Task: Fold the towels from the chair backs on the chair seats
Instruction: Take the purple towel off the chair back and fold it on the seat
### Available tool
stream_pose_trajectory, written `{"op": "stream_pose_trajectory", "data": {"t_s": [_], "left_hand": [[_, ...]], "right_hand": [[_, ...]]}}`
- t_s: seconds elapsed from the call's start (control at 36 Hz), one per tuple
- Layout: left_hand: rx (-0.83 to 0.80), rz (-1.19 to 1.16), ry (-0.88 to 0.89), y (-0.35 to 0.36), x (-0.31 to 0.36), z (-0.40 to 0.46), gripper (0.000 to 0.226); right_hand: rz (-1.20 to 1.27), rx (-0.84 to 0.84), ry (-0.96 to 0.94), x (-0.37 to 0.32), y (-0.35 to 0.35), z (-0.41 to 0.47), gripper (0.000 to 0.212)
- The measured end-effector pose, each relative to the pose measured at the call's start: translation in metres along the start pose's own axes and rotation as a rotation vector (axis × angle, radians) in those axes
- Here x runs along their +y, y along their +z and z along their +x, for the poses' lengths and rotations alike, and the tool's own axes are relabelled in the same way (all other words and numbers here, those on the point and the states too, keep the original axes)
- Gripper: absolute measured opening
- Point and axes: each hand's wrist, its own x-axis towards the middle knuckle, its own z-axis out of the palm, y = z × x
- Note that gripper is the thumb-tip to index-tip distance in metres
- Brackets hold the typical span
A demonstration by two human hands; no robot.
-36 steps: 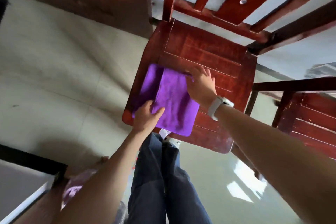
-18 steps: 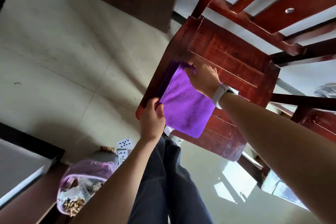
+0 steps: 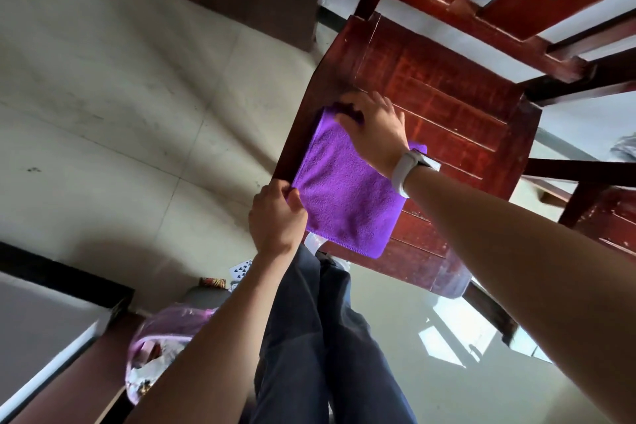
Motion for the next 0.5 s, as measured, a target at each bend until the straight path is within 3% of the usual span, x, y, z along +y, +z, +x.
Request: {"op": "stream_pose_trajectory", "data": {"t_s": [0.08, 0.17, 0.31, 0.42, 0.5], "left_hand": [[0.074, 0.095, 0.069, -0.007, 0.005, -0.002, 0.031], [0.163, 0.204, 0.350, -0.011, 0.017, -0.004, 0.045], [0.019, 0.408, 0.811, 0.003, 0.042, 0.009, 0.052], [-0.120, 0.572, 0.891, 0.020, 0.045, 0.032, 0.054], [-0.136, 0.665, 0.884, 0.028, 0.035, 0.048, 0.058]], "right_hand": [[0.001, 0.190, -0.035, 0.002, -0.015, -0.025, 0.034], [-0.047, 0.267, -0.084, 0.014, -0.023, -0.059, 0.044], [-0.244, 0.262, -0.111, 0.035, 0.003, -0.095, 0.050], [-0.378, 0.197, -0.059, 0.039, 0.030, -0.099, 0.050], [-0.432, 0.184, -0.013, 0.046, 0.043, -0.094, 0.052]]}}
